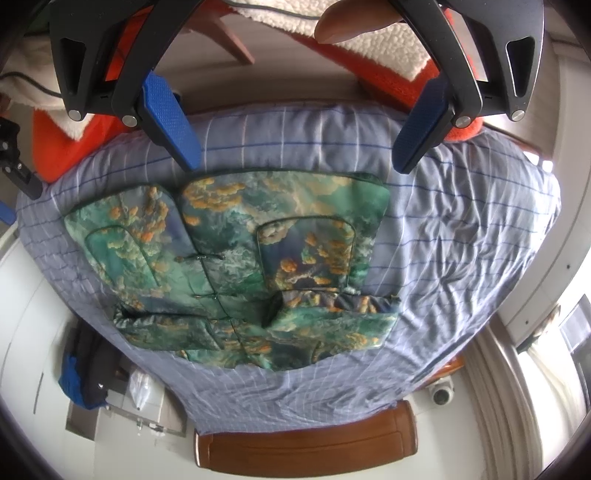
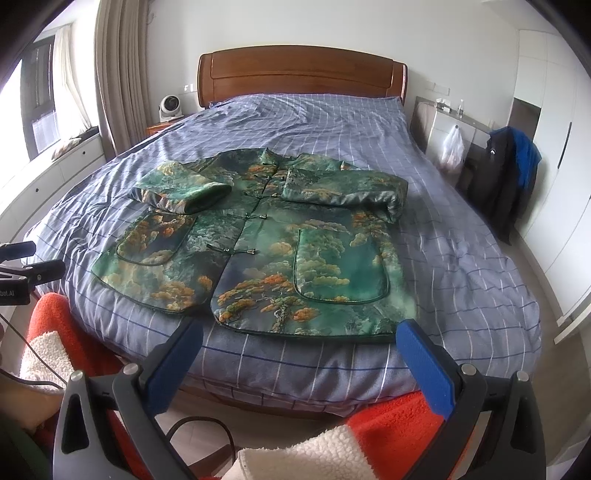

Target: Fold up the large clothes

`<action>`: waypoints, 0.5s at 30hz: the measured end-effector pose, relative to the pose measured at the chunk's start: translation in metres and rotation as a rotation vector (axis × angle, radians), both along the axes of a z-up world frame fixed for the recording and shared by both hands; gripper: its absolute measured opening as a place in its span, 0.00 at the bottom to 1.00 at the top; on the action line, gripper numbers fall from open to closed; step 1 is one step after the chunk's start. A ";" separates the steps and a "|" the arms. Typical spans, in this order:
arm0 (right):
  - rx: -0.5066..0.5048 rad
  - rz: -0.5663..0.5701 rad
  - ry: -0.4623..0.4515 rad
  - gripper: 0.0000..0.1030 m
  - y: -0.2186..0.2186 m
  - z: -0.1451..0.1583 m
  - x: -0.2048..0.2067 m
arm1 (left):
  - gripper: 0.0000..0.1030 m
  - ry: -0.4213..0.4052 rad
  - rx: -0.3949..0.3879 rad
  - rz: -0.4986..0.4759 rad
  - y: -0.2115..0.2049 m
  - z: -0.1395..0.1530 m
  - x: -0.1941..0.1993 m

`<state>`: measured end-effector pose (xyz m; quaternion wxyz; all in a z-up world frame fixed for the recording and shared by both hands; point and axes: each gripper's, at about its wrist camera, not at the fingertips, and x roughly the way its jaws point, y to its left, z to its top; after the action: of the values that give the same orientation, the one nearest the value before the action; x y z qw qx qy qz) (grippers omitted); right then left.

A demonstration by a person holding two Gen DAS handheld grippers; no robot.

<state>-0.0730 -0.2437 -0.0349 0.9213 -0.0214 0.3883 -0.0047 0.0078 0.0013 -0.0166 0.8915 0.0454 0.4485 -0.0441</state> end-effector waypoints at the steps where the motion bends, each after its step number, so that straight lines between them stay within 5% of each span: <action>1: 0.000 0.000 0.001 1.00 0.000 -0.001 0.000 | 1.00 0.001 0.001 -0.001 0.000 0.000 0.000; 15: 0.001 0.002 0.006 1.00 0.001 -0.003 0.001 | 1.00 0.006 0.000 -0.001 0.003 -0.004 0.003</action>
<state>-0.0720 -0.2426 -0.0379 0.9200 -0.0214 0.3913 -0.0036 0.0110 0.0042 -0.0205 0.8902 0.0456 0.4512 -0.0444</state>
